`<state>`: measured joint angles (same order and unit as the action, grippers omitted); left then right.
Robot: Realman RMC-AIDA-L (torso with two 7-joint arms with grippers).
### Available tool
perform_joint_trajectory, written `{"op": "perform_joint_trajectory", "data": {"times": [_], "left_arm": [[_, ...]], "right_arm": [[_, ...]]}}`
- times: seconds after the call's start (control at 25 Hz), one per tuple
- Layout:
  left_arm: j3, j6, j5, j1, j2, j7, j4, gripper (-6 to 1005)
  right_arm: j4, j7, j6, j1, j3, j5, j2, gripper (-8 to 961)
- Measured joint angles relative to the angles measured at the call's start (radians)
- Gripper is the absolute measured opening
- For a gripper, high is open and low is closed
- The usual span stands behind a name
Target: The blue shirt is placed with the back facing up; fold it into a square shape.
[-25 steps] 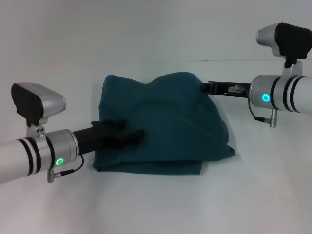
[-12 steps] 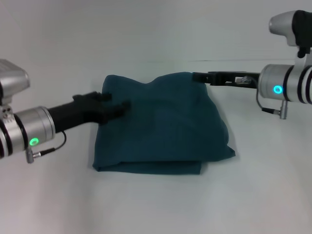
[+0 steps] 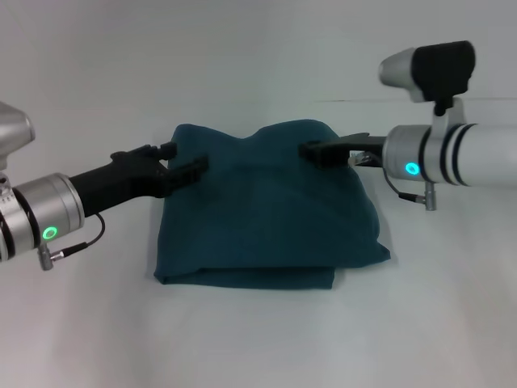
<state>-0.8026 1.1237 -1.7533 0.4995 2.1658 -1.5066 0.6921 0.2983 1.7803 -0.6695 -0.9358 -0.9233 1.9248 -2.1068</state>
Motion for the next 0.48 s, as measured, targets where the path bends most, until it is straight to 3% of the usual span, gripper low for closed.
{"op": "perform_joint_trajectory", "data": {"times": [0.28,0.48], "left_arm": [[-0.001,0.001,0.0,-0.003,0.002,0.001,-0.026,713],[0.002,0.001,0.002,-0.006,0.003,0.001,-0.044,713]], "right_arm": [[-0.075,-0.101,0.161,-0.063,-0.019,-0.031,-0.005,-2],[-0.093,-0.138,0.188,-0.072,-0.02,-0.041,-0.005,-2]]}}
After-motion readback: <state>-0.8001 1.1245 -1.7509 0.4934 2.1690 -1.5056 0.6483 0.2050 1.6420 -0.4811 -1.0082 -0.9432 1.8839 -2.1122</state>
